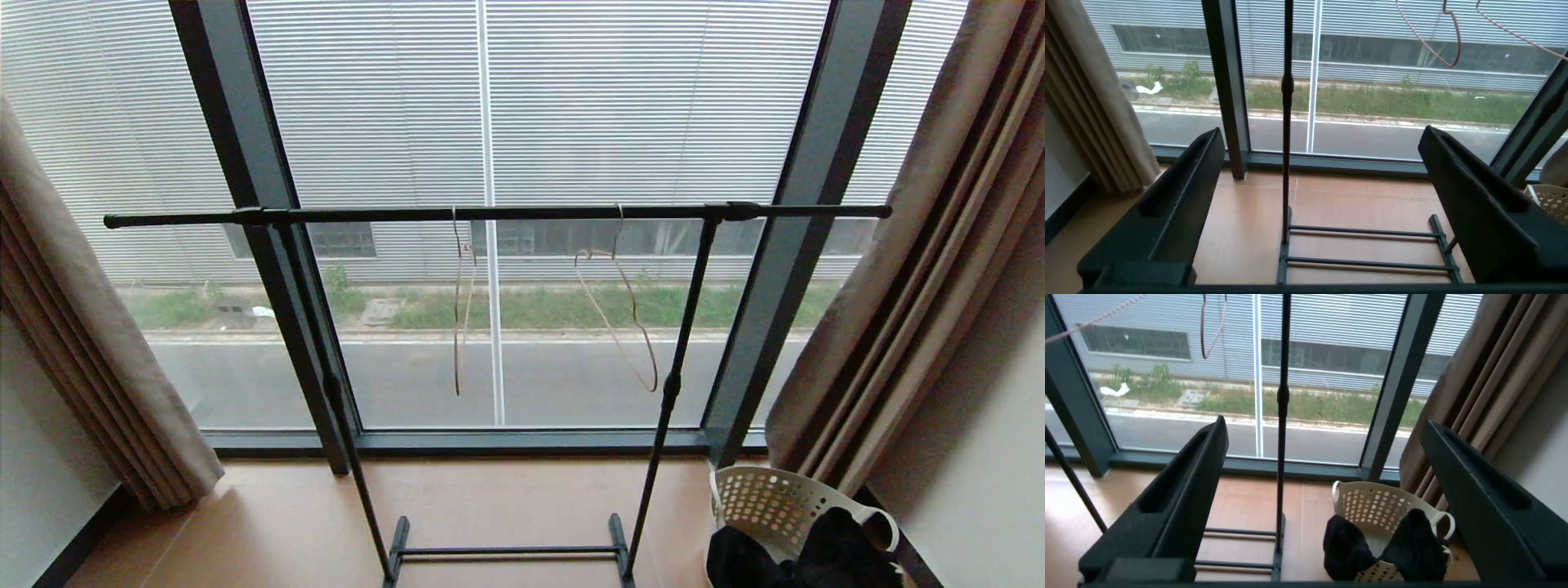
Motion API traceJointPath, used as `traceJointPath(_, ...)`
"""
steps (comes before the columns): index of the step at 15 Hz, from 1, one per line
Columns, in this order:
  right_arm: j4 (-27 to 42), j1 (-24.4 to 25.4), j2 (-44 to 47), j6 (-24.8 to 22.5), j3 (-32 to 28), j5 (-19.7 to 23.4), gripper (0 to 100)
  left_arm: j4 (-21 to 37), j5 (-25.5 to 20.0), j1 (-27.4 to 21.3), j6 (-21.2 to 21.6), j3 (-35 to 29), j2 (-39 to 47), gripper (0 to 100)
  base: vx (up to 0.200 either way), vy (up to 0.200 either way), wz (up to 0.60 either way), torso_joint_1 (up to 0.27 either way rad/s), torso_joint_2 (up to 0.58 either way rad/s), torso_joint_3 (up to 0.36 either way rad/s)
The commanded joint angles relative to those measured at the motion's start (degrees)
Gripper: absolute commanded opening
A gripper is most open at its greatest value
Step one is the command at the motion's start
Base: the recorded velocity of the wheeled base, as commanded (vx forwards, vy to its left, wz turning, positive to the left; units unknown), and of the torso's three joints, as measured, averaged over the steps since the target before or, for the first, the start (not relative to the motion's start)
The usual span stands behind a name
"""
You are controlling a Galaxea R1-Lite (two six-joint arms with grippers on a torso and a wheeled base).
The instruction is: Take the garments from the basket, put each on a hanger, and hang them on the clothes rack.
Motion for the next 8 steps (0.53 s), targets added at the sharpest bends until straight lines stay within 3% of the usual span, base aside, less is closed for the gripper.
traceJointPath(1, 0.10, 0.04, 0.08, -0.21, -0.07, 0.26, 100, 0.02, -0.01, 0.01, -0.04, 0.00, 0.05, 100, 0.000, 0.000, 0.00, 0.000, 0.00, 0.000)
traceJointPath(8, -0.34, 0.04, 0.08, -0.12, 0.02, 0.43, 100, 0.02, -0.01, 0.01, -0.22, 0.00, 0.05, 100, 0.000, 0.000, 0.00, 0.000, 0.00, 0.000)
